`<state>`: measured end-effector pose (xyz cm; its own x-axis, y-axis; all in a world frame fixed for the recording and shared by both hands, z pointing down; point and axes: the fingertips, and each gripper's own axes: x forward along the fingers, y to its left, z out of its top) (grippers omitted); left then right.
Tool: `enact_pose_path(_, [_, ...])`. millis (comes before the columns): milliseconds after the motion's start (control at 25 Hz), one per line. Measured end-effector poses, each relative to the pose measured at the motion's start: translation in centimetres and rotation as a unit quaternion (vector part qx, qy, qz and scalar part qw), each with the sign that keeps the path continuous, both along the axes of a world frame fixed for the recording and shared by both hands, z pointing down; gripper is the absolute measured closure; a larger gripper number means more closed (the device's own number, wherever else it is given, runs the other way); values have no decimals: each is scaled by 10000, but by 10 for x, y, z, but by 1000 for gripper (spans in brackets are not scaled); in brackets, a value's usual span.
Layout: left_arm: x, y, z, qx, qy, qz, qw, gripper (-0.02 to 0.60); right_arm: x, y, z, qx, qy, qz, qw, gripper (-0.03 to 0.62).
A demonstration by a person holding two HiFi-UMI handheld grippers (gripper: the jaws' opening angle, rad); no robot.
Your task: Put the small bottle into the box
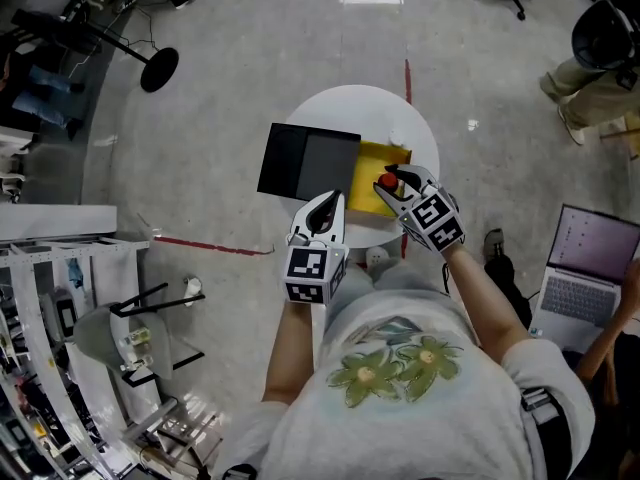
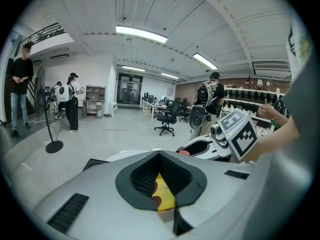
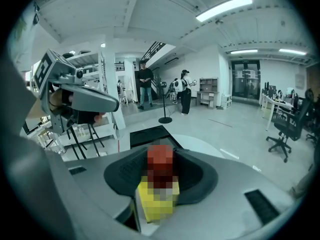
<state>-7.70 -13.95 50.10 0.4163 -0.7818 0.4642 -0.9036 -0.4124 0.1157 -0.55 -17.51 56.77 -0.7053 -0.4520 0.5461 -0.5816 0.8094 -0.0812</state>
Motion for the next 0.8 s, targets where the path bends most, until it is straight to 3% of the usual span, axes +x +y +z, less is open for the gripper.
enact_pose_path(360, [-4, 6, 1, -161, 109, -138, 9997, 577, -3, 3, 23, -183, 141, -49, 9997, 431])
enact_pose_path(800, [-16, 4, 10, -155, -35, -175, 9997, 577, -12, -3, 48, -351, 298, -117, 9989, 431])
